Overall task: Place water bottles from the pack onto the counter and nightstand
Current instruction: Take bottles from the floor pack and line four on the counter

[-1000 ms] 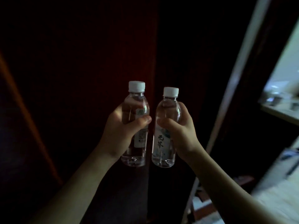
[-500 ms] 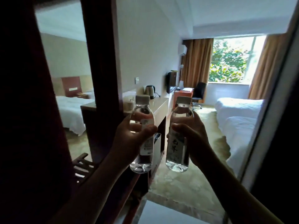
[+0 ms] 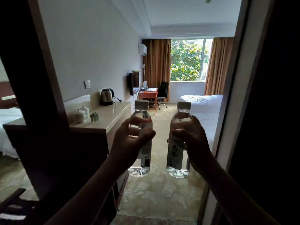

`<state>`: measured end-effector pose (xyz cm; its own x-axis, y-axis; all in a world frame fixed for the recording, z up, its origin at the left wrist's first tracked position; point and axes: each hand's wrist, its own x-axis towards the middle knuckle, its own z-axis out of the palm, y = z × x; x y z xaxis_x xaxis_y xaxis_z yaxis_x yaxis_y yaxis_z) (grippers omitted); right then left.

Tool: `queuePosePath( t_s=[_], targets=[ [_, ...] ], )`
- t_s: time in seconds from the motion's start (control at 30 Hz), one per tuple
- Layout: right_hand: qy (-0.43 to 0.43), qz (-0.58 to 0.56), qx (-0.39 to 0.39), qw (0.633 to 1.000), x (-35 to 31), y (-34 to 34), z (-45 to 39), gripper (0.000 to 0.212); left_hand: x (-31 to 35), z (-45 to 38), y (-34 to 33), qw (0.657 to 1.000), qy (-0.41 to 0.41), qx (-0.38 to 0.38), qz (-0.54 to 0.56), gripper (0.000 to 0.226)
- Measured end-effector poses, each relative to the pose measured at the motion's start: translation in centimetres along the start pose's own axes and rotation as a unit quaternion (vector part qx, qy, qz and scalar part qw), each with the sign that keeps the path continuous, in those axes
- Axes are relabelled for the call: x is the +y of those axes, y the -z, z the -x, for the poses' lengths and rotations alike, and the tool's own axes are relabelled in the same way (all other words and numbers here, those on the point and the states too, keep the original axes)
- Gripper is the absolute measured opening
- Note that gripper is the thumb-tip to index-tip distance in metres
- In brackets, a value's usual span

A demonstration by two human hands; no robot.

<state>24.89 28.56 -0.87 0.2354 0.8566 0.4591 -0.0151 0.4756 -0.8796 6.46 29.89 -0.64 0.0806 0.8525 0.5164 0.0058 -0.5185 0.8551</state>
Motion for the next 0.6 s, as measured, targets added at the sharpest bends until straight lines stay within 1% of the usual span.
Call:
queuePosePath(
  t_s=[0.07,0.13,0.2,0.27,0.37,0.47,0.6],
  targets=[
    [-0.004,0.004,0.008,1.0,2.3,-0.4,-3.0,0.065,-2.9,-3.2,-0.2,1.0,0.003,-0.01,0.004,0.039],
    [-0.01,0.007,0.01,1.0,4.7,-1.4,-6.6,0.069,-5.9,-6.7,-0.1,1.0,0.008,-0.015,0.014,0.043],
    [-0.011,0.013,0.004,1.0,7.3,-2.7,-10.8,0.062,-8.9,-10.7,0.4,1.0,0.004,-0.012,0.009,0.052],
    [-0.014,0.026,-0.002,1.0,9.9,-4.0,-15.3,0.059,-11.8,-15.1,1.2,1.0,0.003,-0.004,0.004,0.055],
    [-0.027,0.026,0.011,0.999,13.3,-5.3,-22.7,0.059,-16.0,-22.5,2.3,1.0,0.012,-0.001,0.021,0.051],
    [-0.021,0.053,0.018,0.998,16.2,-6.1,-29.4,0.056,-19.8,-29.2,2.5,0.999,0.016,0.006,0.031,0.048],
    [-0.023,0.058,0.035,0.997,19.8,-5.9,-35.9,0.051,-24.0,-35.9,1.7,0.999,0.032,-0.001,0.039,0.046]
  ],
)
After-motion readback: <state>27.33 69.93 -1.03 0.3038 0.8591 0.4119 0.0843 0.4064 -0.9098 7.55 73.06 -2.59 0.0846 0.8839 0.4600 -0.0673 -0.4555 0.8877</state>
